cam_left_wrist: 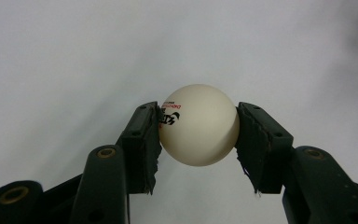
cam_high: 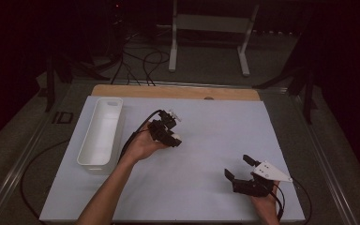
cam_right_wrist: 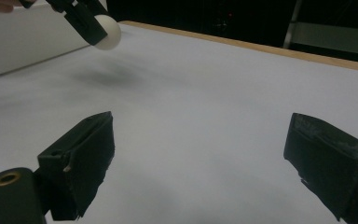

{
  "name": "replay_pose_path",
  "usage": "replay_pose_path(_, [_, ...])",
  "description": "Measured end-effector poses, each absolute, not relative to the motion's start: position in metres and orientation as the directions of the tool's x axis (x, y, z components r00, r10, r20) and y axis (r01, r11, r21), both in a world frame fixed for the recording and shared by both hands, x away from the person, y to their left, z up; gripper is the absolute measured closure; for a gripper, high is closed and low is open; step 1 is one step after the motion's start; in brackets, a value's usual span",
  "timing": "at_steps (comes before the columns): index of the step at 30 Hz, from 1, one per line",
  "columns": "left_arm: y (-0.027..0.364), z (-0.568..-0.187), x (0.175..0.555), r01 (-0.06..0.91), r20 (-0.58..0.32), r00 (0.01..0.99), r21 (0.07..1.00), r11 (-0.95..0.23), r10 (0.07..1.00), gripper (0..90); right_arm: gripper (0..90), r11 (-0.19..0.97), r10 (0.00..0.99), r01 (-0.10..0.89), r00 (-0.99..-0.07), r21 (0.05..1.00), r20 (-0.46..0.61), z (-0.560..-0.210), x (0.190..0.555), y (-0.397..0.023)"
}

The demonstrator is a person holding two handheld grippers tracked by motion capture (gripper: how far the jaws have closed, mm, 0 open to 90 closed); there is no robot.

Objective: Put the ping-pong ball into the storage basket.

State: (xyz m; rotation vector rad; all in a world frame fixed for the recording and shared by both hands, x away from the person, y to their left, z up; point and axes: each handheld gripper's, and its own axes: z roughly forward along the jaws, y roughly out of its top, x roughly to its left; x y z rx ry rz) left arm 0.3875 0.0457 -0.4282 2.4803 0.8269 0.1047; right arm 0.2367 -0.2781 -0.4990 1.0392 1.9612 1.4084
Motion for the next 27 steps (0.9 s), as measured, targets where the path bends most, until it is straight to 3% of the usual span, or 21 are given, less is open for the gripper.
replay_pose_path(27, [0.06,-0.404,0.381,0.56,-0.076,0.788,0.501,-0.66,0.611,51.3,8.0,0.17,0.814,0.29,-0.579,0.942,0.031,-0.499,0.236,-0.278])
